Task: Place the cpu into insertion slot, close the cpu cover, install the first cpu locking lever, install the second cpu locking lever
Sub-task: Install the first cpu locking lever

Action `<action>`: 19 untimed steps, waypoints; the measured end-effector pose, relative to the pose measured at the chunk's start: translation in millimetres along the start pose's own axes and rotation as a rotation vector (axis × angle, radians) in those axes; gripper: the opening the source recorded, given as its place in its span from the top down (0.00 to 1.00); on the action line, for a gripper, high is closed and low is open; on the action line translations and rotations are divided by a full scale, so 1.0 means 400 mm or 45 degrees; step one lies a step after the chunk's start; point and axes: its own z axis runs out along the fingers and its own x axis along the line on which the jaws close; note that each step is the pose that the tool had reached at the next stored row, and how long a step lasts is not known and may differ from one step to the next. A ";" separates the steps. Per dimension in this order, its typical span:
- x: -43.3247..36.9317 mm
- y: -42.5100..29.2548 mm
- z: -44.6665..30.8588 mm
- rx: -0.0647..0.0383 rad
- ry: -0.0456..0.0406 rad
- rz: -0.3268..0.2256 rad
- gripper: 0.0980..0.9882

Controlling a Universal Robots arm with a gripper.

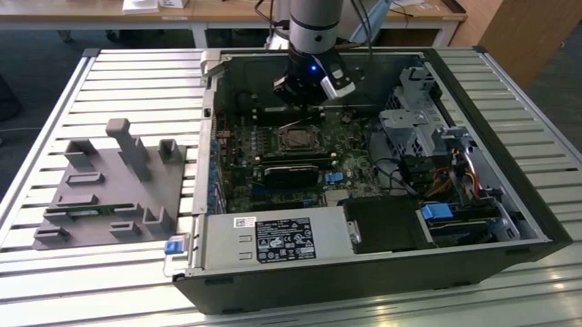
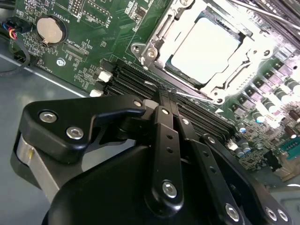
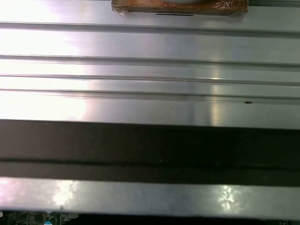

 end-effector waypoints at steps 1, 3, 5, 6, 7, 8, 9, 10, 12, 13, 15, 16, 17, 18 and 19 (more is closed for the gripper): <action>-0.001 0.000 0.003 0.000 0.000 0.000 0.99; -0.004 -0.001 0.008 0.000 0.001 0.000 0.99; -0.006 -0.001 0.012 0.000 0.003 0.000 0.99; -0.006 -0.001 0.014 0.000 0.005 0.000 0.99; -0.006 -0.001 0.016 0.000 0.006 0.001 0.99; -0.007 -0.001 0.018 0.000 0.007 0.001 0.99; -0.007 -0.002 0.021 0.000 0.008 0.001 0.99; -0.007 -0.002 0.024 0.000 0.009 0.001 0.99; -0.009 -0.003 0.031 0.000 0.011 0.001 0.99; -0.010 -0.003 0.034 0.000 0.012 0.001 0.99; -0.012 -0.003 0.039 0.000 0.014 0.001 0.99; -0.012 -0.004 0.041 0.000 0.015 0.001 0.99; -0.013 -0.004 0.042 0.000 0.015 0.001 0.99; -0.013 -0.004 0.042 0.000 0.015 0.001 0.99; -0.013 -0.004 0.042 0.000 0.015 0.002 0.99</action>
